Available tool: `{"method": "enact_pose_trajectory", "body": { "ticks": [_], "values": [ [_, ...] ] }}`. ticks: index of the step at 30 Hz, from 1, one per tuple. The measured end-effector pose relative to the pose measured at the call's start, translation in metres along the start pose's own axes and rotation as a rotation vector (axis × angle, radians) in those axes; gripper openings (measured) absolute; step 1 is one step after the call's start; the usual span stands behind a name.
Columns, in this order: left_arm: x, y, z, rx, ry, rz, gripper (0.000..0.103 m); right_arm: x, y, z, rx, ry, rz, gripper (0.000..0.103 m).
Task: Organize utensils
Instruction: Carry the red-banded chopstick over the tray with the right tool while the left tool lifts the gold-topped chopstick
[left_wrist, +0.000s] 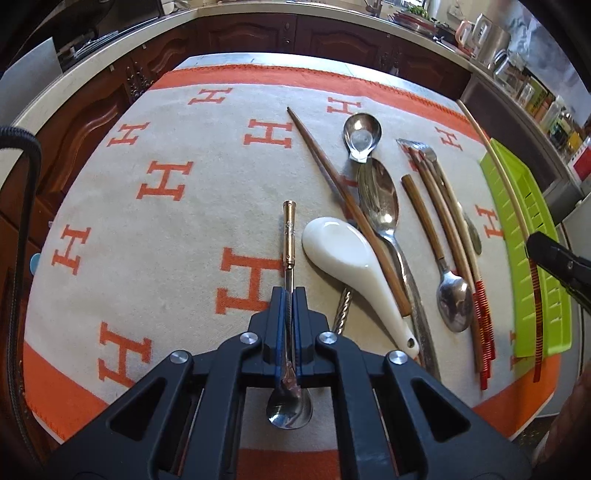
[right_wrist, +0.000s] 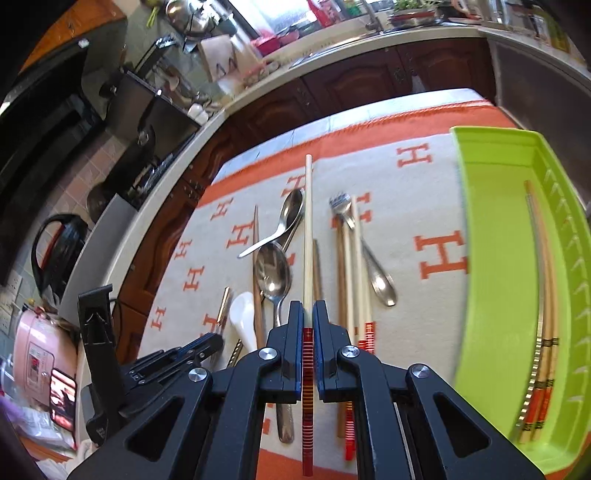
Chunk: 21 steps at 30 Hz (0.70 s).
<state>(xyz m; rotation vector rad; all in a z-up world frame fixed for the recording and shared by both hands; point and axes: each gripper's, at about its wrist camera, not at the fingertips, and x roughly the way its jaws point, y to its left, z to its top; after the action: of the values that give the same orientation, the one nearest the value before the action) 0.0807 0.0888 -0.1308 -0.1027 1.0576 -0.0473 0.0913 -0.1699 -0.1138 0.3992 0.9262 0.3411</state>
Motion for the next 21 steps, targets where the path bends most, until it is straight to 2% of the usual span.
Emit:
{"method": "enact_pose_trajectory", "body": {
  "ticks": [5,9,16,21],
  "values": [
    [-0.031,-0.004,0.009,0.001,-0.040,-0.042,0.002,-0.028,-0.021,0.005,0.043,-0.046,-0.012,0.005],
    [-0.058,-0.028,0.019,0.038,-0.056,-0.113,0.002,-0.050,-0.045,0.007,0.090,-0.085,-0.053,0.005],
    [-0.089,-0.113,0.036,0.171,-0.079,-0.238,0.002,-0.081,-0.103,0.003,0.197,-0.120,-0.142,0.005],
    [-0.094,-0.176,0.050,0.214,-0.082,-0.305,0.002,-0.092,-0.137,0.005,0.235,-0.123,-0.170,0.006]
  ]
}}
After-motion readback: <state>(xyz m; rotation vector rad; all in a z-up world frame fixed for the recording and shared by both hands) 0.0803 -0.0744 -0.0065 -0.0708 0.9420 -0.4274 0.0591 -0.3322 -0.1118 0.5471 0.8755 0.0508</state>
